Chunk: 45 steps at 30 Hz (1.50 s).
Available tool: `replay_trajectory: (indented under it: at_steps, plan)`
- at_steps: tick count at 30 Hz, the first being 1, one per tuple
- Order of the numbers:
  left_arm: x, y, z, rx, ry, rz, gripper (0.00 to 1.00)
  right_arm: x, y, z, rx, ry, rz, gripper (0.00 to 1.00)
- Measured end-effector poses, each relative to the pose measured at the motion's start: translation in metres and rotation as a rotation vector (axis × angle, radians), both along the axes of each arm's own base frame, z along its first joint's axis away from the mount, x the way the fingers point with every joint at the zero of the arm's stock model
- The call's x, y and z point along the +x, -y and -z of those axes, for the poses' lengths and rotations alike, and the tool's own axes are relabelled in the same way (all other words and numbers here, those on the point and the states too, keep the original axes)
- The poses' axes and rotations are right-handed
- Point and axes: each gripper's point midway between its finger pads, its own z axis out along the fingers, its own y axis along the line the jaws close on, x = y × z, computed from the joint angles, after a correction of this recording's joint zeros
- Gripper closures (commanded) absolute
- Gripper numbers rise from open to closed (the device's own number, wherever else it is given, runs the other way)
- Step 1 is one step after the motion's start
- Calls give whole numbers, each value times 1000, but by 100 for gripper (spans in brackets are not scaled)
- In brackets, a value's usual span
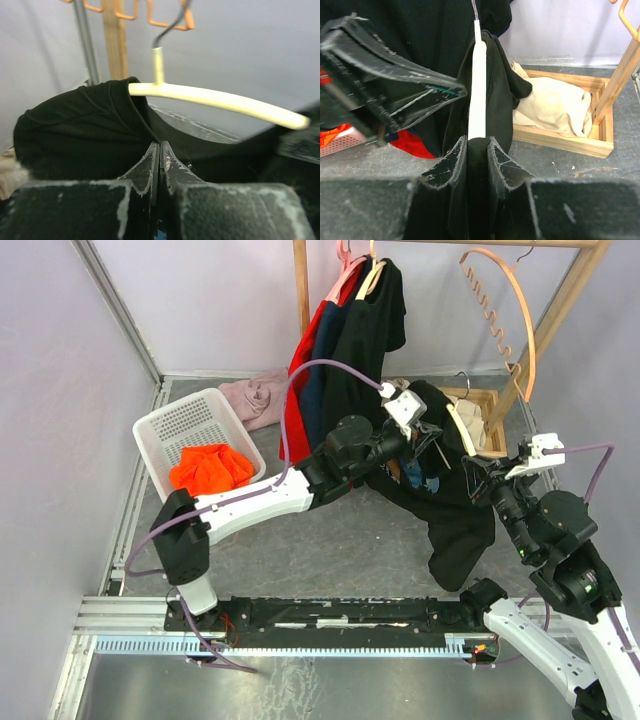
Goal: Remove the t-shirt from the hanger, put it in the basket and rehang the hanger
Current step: Remove the T-shirt from the clothesline.
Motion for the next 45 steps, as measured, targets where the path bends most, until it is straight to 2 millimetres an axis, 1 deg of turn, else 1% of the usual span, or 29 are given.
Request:
replay_trajectory:
  at_steps: [2, 7, 10, 13, 14, 15, 16, 18, 19, 21, 24, 29, 32, 36, 45]
  plan:
    - [-17, -2, -7, -10, 12, 51, 97, 2, -1, 1, 0, 0, 2, 99]
    - [-51, -2, -26, -44, 46, 159, 97, 4, -3, 3, -2, -4, 0, 99]
    - [-56, -2, -29, -49, 51, 171, 97, 4, -3, 2, -1, -2, 0, 99]
    - [-53, -3, -25, -41, 45, 154, 91, 4, -3, 1, 1, 1, 0, 99]
    - [-51, -3, -23, -37, 42, 143, 87, 4, -3, 1, 1, 2, 0, 99]
    - [-50, -4, -20, -32, 38, 135, 82, 4, -3, 1, 1, 3, 0, 99]
    - [-48, -4, -17, -27, 36, 127, 74, 4, -2, 1, 1, 3, 1, 99]
    - [-47, -5, -14, -20, 34, 113, 53, 4, -2, 1, 2, 3, 3, 99]
    - [-46, -5, -12, -16, 31, 109, 45, 4, -2, 1, 2, 3, 4, 99]
    - [-45, -6, -10, -11, 30, 97, 36, 4, -2, 1, 2, 4, 4, 99]
    - [-43, -8, -9, -11, 26, 75, 33, 4, -2, 1, 2, 3, 4, 99]
    - [-39, -15, -18, -30, 31, 39, 32, 4, -2, 0, 2, 4, 3, 99]
    - [-40, -16, -22, -39, 34, 38, 34, 4, -2, 0, 2, 4, 3, 99]
    - [-41, -15, -23, -53, 13, 45, 37, 5, -3, 2, 1, 3, 3, 99]
    - [-42, -15, -34, -101, 15, 47, 38, 5, -3, 2, 1, 3, -2, 99]
